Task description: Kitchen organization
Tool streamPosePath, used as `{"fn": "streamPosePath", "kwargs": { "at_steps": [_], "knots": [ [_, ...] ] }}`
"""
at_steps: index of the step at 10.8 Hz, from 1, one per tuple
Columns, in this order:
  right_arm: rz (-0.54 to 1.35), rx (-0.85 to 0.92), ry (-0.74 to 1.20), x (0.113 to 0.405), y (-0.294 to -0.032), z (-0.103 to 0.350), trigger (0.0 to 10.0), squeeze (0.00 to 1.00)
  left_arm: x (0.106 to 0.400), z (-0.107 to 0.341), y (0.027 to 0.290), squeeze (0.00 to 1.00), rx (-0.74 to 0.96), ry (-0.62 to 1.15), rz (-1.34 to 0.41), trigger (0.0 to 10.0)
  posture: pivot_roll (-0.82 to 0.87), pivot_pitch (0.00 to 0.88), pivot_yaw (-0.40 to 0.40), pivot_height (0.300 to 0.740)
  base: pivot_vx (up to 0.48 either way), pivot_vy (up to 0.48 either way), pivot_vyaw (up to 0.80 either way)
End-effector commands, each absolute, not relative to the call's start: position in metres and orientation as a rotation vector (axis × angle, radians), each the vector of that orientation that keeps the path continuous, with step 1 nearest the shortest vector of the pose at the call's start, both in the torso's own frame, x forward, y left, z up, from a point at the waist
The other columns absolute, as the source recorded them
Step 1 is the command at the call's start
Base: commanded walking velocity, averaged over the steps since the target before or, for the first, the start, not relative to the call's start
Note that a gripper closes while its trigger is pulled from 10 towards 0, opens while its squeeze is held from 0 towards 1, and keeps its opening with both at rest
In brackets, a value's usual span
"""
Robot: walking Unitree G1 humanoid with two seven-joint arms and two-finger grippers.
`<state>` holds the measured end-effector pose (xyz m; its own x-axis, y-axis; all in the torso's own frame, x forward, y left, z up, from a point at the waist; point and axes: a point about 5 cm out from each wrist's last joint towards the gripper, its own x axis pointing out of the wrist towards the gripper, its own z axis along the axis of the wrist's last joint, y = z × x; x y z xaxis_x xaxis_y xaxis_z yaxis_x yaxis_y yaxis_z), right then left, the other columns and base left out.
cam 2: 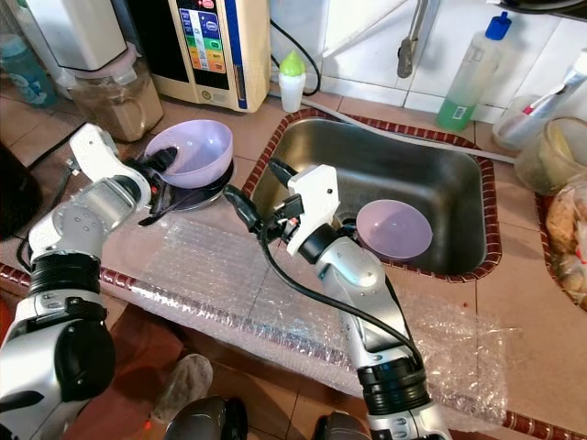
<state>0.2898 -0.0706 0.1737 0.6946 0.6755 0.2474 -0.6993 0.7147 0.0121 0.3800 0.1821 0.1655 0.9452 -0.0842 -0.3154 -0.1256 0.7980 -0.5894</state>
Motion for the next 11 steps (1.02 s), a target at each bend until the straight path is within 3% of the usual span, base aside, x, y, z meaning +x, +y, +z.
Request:
{"fn": "streamPosePath", "kwargs": {
  "at_steps": [1, 6, 11],
  "knots": [
    [0.787, 0.101, -0.252, 0.288, -0.068, 0.178, 10.0, 0.00, 0.382, 0.169, 0.180, 0.00, -0.667, 0.344, 0.000, 0.0, -0.06, 0.039, 0.075, 0.740, 0.000, 0.000, 0.00],
    [0.834, 0.068, -0.200, 0.285, -0.068, 0.167, 10.0, 0.00, 0.376, 0.157, 0.176, 0.00, -0.666, 0.368, -0.030, 0.0, -0.06, 0.028, 0.072, 0.740, 0.000, 0.000, 0.00],
    [0.889, 0.001, -0.082, 0.278, -0.077, 0.143, 10.0, 0.00, 0.372, 0.155, 0.181, 0.00, -0.527, 0.272, 0.017, 0.0, -0.06, 0.025, 0.073, 0.740, 0.000, 0.000, 0.00]
  ]
}}
